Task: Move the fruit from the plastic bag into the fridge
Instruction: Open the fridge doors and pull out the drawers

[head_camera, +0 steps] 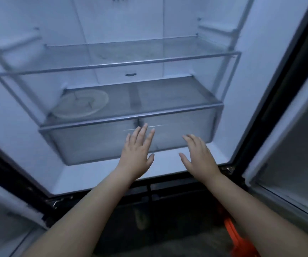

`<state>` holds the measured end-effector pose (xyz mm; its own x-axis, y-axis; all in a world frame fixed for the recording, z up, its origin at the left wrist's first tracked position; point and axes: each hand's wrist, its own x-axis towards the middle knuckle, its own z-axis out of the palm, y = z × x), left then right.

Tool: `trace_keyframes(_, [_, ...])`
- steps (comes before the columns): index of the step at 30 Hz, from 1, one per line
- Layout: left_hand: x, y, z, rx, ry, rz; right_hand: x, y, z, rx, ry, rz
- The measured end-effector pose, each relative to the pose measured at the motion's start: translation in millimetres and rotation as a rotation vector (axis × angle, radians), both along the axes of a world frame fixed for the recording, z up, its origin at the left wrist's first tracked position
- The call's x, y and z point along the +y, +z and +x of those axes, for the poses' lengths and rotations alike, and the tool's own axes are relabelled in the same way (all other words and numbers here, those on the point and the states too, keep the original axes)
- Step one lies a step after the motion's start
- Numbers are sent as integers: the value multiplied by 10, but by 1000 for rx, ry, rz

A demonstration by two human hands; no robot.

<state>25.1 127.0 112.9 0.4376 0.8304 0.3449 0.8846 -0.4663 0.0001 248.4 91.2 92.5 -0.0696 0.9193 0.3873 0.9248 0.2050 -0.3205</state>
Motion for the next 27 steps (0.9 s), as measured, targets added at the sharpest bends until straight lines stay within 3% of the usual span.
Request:
trace_keyframes(7, [701, 49, -493, 49, 172, -87, 950, 167, -755, -83, 86, -112])
trace_keyframes(12, [998, -103, -547, 25, 173, -90, 1323, 27, -956, -141, 111, -18])
trace_keyframes(20, [1072, -384, -461, 13, 251, 85, 1453, -129, -902, -187, 124, 91])
trace_keyframes(27, [1030, -353, -364, -46, 280, 0, 1455, -123, -798, -156, 210, 72])
